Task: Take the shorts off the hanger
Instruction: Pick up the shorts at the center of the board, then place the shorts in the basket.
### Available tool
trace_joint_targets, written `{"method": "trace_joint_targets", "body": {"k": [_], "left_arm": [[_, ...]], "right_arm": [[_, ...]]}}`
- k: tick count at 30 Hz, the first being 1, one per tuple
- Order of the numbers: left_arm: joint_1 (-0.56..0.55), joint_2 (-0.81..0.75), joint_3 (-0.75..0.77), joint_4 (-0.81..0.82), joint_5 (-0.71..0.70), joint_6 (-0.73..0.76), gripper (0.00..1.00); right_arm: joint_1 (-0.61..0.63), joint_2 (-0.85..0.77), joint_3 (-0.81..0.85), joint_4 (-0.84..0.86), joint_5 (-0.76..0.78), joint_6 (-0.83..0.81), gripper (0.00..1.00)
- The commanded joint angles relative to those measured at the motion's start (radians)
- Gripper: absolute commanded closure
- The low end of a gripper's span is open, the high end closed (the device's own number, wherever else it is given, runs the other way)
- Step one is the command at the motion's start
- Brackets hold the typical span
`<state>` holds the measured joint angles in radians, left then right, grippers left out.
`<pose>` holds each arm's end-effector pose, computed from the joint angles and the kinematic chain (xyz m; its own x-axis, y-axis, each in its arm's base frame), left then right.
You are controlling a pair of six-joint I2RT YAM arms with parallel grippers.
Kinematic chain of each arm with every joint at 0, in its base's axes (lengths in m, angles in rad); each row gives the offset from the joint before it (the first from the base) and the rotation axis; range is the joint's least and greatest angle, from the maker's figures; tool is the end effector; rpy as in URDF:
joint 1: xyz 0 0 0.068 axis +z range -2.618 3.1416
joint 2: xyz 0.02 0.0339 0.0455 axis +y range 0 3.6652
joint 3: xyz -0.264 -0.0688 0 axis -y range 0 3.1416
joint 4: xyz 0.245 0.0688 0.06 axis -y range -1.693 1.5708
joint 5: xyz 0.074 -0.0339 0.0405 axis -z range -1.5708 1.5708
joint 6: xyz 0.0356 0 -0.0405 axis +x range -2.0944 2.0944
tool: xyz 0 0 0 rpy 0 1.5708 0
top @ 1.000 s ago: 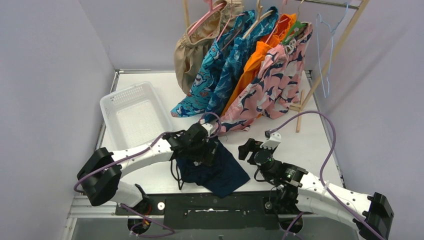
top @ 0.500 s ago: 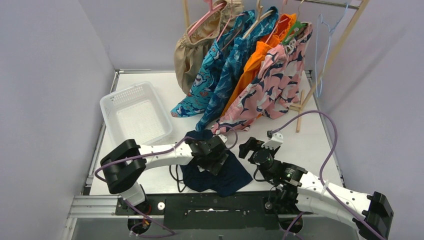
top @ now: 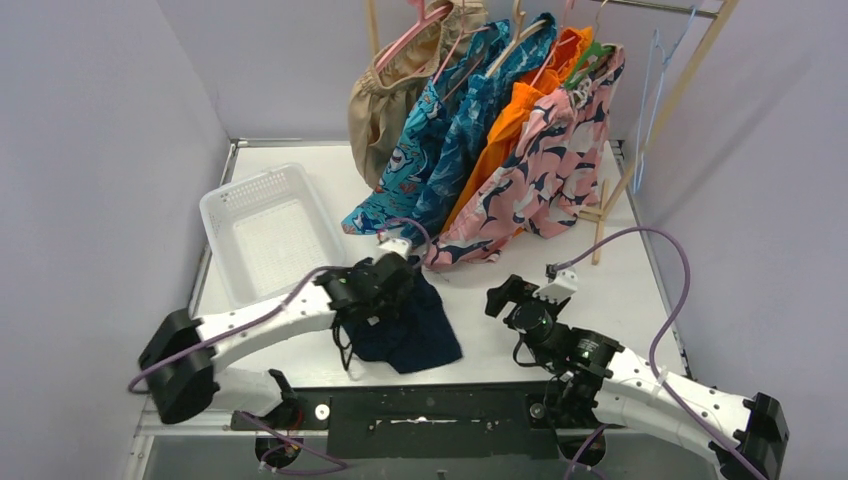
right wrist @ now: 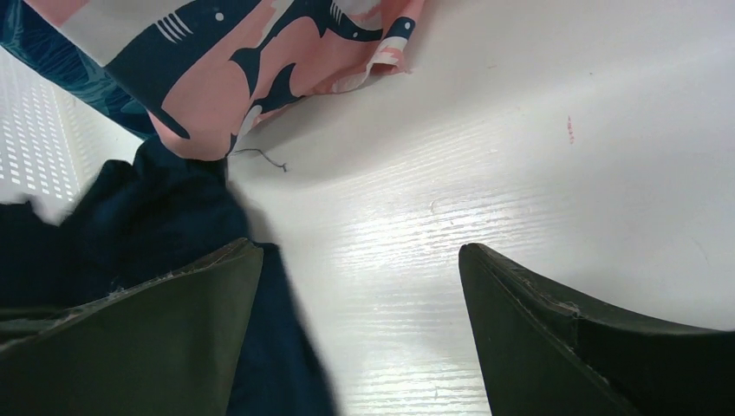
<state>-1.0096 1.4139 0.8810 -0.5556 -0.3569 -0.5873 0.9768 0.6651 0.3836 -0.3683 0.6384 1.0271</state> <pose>0.1543 -0.2220 0.2064 -0.7843 0.2720 -0.5576 0.3273 0.9449 0.0006 0.0993 0.1091 0.2039 -0.5174 0.4618 -0.7204 0.0829 0.8650 0.4949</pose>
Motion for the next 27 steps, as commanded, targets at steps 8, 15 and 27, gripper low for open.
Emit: {"method": "trace_joint_targets", "body": {"k": [8, 15, 27], "left_arm": [[0.397, -0.299, 0.428, -0.204, -0.293, 0.247, 1.0], [0.665, -0.199, 0.656, -0.154, -0.258, 0.353, 1.0], [0.81, -0.015, 1.079, -0.139, -0.403, 0.432, 1.0]], "right_arm": [[0.006, -0.042, 0.055, -0.036, 0.111, 0.05, 0.13], [0.006, -0.019, 0.083, -0.024, 0.108, 0.003, 0.12], [0.005, -0.01, 0.094, -0.011, 0.108, -0.032, 0.12]]}}
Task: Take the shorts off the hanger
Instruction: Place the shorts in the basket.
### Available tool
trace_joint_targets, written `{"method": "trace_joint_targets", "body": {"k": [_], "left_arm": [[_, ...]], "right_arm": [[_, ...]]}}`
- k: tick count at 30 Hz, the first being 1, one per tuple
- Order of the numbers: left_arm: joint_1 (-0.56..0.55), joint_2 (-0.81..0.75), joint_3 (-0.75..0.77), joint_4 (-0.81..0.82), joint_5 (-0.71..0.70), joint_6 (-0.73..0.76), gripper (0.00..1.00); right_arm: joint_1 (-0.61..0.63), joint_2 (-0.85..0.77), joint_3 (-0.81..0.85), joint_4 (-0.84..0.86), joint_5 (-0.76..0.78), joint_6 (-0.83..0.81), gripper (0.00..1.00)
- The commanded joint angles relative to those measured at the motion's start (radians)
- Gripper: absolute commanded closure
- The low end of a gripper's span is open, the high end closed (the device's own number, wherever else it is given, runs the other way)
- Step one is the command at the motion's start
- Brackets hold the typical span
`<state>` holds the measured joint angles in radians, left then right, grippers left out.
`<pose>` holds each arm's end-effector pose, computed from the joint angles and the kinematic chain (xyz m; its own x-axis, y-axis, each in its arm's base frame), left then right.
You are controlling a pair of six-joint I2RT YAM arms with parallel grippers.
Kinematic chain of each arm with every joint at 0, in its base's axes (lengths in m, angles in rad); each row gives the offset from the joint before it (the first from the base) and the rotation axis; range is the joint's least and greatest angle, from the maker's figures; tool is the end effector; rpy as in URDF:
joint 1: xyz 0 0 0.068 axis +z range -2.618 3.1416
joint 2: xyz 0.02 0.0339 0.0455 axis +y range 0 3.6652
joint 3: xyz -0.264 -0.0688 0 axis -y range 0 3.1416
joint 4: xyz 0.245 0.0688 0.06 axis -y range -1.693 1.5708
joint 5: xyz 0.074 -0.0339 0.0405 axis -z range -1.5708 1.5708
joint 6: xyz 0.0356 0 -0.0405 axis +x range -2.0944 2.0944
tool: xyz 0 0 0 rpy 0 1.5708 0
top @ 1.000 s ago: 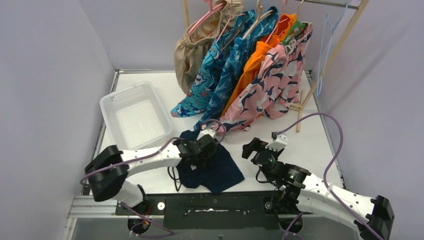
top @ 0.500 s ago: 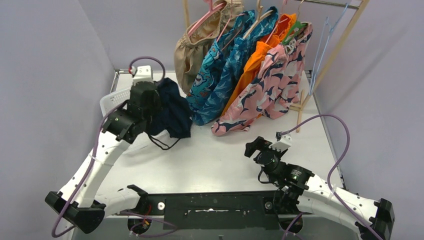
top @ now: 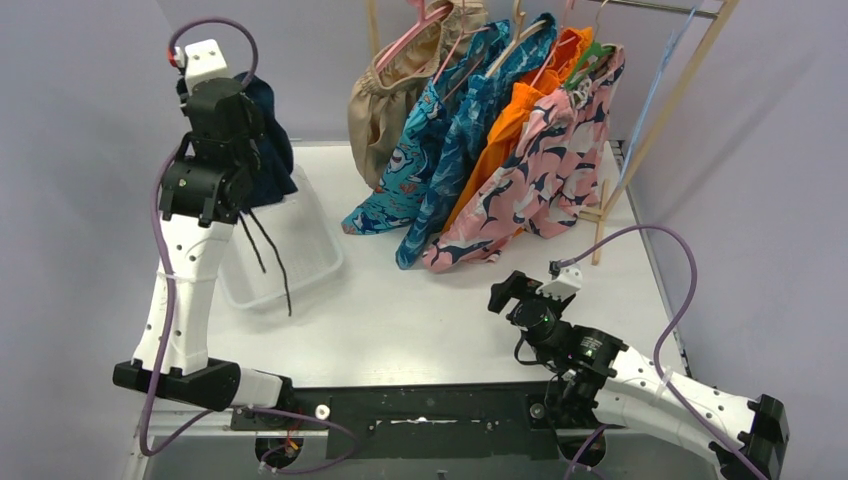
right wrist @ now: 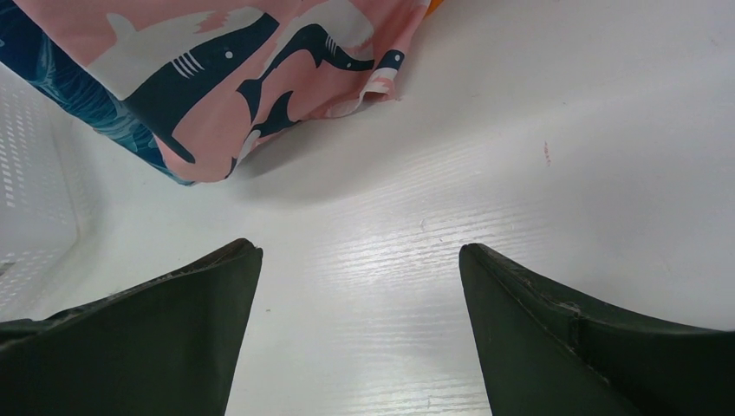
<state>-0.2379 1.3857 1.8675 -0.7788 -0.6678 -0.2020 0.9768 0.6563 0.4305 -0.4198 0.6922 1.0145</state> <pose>0.2561 -0.0394 0.5099 -0.2003 -0.1135 -0.9731 -0.4396 0.8981 -0.0143 0.0995 0.1067 0.2172 -0.4773 0.4614 -0.7479 0.0997 0.8740 0.4755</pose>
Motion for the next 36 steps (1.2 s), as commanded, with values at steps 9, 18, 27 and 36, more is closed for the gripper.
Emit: {"method": "trace_joint_targets", "body": {"k": [9, 18, 27, 36], "left_arm": [[0.212, 0.088, 0.064, 0.102, 0.155, -0.002, 1.0], [0.331, 0.247, 0.456, 0.001, 0.436, -0.107, 1.0], [0.333, 0.247, 0.486, 0.019, 0.451, -0.099, 1.0], [0.342, 0.273, 0.565, 0.099, 0.493, -0.123, 1.0]], "right_arm": [[0.005, -0.031, 0.047, 0.021, 0.057, -0.024, 0.12], [0.005, -0.06, 0.042, -0.005, 0.066, -0.023, 0.12], [0.004, -0.069, 0.036, -0.007, 0.084, -0.032, 0.1], [0.004, -0.082, 0.047, -0.037, 0.1, -0.022, 0.09]]}}
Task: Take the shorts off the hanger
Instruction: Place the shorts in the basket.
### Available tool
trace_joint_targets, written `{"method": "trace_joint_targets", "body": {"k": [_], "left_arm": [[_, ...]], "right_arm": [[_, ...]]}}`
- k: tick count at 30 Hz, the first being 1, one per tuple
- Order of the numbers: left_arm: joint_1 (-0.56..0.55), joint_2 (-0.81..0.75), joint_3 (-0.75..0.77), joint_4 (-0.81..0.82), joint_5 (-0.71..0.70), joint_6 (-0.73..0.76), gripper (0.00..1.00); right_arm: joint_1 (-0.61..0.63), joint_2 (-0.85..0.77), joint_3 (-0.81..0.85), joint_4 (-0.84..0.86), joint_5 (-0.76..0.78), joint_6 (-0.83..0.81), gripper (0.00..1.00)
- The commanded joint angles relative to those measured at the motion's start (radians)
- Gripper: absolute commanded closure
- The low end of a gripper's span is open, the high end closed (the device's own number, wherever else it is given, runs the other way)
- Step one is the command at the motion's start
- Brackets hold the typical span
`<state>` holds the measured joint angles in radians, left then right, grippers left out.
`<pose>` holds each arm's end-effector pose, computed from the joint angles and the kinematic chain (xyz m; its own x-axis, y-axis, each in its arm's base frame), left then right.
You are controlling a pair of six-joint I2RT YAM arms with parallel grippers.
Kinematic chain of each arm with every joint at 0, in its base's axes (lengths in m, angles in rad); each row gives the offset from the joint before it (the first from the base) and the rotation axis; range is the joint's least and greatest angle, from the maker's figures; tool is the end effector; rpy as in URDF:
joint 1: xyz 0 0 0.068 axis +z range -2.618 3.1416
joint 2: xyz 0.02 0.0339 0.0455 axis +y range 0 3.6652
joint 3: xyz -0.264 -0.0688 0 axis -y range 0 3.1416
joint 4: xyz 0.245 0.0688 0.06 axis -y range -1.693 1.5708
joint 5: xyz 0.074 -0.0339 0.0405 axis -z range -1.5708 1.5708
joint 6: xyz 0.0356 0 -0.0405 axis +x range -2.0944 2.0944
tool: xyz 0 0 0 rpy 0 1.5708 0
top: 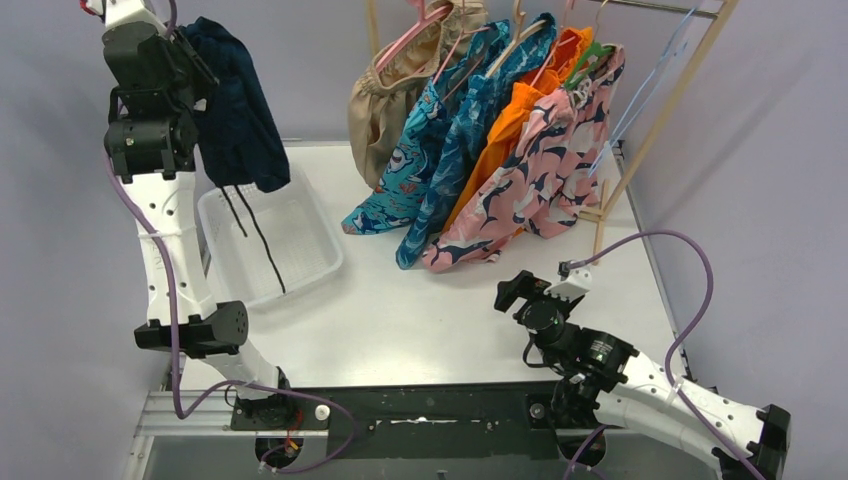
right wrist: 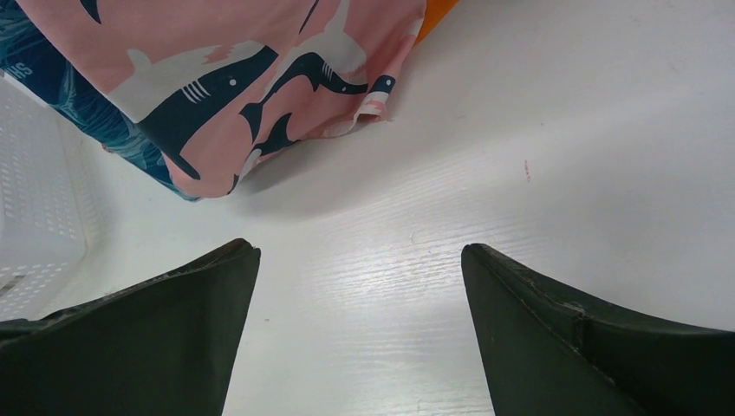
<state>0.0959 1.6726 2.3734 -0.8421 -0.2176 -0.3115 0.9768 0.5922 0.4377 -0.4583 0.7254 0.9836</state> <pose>0.3009 0.0367 0.5647 -0.0396 -0.3044 -0.9517 -0.3345 0.9015 -0.2745 0.0949 0.0983 0.2246 -0.4417 0.4590 -0.7709 0.0927 0.8780 0.4696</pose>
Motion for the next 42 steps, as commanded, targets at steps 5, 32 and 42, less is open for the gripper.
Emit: {"method": "trace_joint_targets", "body": {"k": [5, 32, 42], "left_arm": [[0.008, -0.033, -0.018, 0.136, -0.015, 0.006, 1.0], [0.2, -0.08, -0.493, 0.123, 0.142, -0.049, 1.0], [0.255, 0.083, -0.566, 0.108, 0.431, 0.035, 1.0]], "right_arm": [[0.005, -0.039, 0.025, -0.008, 0.06, 0.025, 0.09], [0.006, -0.049, 0.039, -0.003, 0.007, 0.013, 0.09], [0.006, -0.035, 0.098, 0.028, -0.011, -0.06, 0.09]]}}
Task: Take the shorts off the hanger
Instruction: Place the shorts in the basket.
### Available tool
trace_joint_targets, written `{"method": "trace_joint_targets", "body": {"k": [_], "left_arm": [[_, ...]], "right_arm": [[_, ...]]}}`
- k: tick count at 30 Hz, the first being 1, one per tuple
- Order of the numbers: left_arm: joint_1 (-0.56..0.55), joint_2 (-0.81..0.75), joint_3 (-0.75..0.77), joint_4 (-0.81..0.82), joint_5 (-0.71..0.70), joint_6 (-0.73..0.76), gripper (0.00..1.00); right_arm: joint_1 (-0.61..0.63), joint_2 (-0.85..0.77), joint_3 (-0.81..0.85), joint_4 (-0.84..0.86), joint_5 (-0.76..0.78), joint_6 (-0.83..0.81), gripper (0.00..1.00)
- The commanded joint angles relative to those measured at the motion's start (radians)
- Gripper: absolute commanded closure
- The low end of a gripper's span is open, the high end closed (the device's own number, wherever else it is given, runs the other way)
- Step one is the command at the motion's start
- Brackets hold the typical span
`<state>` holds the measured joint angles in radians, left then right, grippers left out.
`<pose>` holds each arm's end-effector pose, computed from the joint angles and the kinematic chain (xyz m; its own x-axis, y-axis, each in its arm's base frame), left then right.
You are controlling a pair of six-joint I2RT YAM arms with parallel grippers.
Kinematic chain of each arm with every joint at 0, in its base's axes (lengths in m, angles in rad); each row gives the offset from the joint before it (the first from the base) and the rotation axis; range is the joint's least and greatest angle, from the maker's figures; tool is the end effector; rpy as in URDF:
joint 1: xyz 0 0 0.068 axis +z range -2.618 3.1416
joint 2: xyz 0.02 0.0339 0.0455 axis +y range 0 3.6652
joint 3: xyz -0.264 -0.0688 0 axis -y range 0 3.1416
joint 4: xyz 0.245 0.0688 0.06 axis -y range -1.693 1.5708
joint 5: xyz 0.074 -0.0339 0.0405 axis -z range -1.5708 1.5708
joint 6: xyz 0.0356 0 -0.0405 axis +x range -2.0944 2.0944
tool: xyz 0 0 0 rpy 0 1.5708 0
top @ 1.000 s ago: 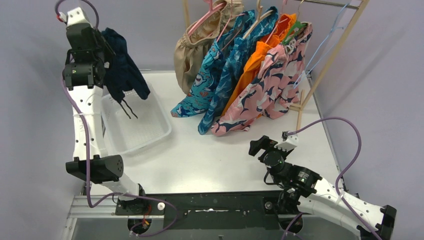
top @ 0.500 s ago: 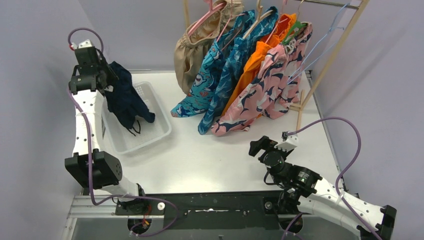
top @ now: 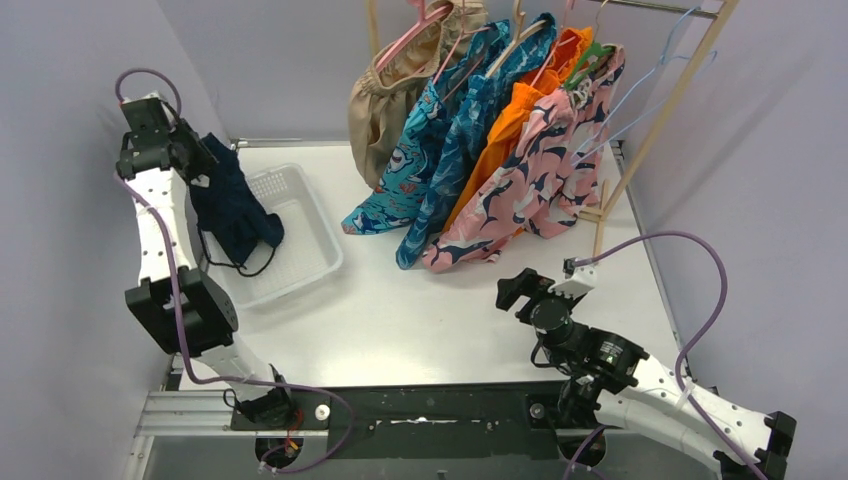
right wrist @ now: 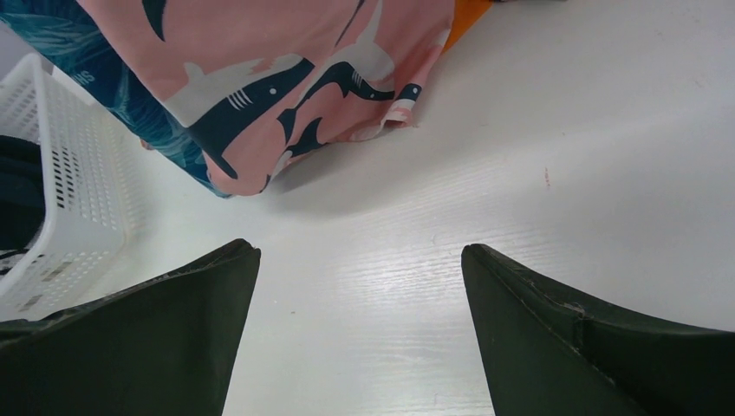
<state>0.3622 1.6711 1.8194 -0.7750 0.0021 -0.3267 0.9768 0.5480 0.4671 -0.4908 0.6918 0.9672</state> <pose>0.3448 0.1306 0.4074 -0.4062 -0.4971 -0.7667 -0.5101 0.8195 -0.2611 0.0910 0.0942 0.2362 -0.4501 0.4664 -0.7615 0.0575 0.8661 0.4965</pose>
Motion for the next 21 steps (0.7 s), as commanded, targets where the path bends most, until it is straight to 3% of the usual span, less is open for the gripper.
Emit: {"method": "trace_joint_targets", "body": {"k": [1, 3, 7, 14, 21], "left_arm": [[-0.017, 0.096, -0.035, 0.064, 0.257, 0.051, 1.0], [-0.051, 0.118, -0.047, 0.076, 0.285, 0.063, 1.0], [-0.127, 0.189, -0.039, 0.055, 0.186, 0.095, 1.0], [-0.134, 0.258, -0.097, 0.005, -0.006, 0.085, 1.0], [-0.119, 0.282, -0.138, 0.053, -0.021, 0.072, 0.73]], "right_arm": [[0.006, 0.01, 0.074, 0.061, 0.024, -0.052, 0.09], [0.006, 0.012, 0.084, 0.06, 0.027, -0.064, 0.09], [0.005, 0.012, 0.093, 0.041, 0.037, -0.061, 0.09], [0.007, 0.001, 0.096, 0.023, 0.019, -0.035, 0.09], [0.006, 0.025, 0.174, 0.053, -0.047, -0.111, 0.09]]}}
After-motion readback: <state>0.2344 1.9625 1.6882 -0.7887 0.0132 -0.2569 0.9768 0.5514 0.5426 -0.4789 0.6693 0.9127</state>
